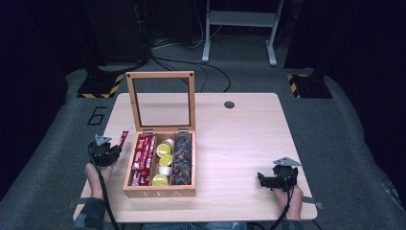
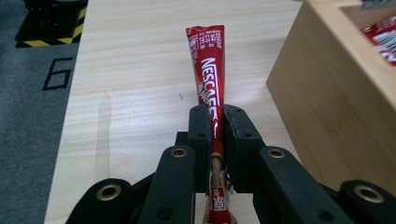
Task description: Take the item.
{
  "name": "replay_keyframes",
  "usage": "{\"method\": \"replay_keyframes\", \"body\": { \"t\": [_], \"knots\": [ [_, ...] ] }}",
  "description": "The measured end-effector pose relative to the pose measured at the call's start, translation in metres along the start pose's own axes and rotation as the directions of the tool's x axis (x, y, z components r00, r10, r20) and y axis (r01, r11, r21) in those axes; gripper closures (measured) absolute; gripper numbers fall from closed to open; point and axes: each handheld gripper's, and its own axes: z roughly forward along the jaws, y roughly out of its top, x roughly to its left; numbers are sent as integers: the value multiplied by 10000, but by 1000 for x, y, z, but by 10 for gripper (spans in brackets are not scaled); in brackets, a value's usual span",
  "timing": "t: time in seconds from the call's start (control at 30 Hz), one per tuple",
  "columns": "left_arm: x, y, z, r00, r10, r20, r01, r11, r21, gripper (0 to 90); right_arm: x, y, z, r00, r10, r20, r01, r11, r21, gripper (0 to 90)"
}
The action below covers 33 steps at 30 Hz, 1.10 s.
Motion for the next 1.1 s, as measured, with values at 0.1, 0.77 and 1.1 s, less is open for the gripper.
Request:
{"method": "replay_keyframes", "body": {
  "t": [0.1, 0.77, 1.1],
  "knots": [
    [3, -2, 6, 9999, -116, 52, 116, 9999, 13, 812, 0, 0, 0, 10000, 0, -2, 0, 10000, -3, 0],
    [4, -5, 19, 9995, -295, 62, 293, 9990, 339, 792, 0, 0, 0, 10000, 0, 2, 0, 10000, -1, 0],
    [5, -6, 16, 9985, -504, 201, 494, 9977, 461, 515, 0, 0, 0, 10000, -2, 8, 2, 10000, -11, 0]
  ]
}}
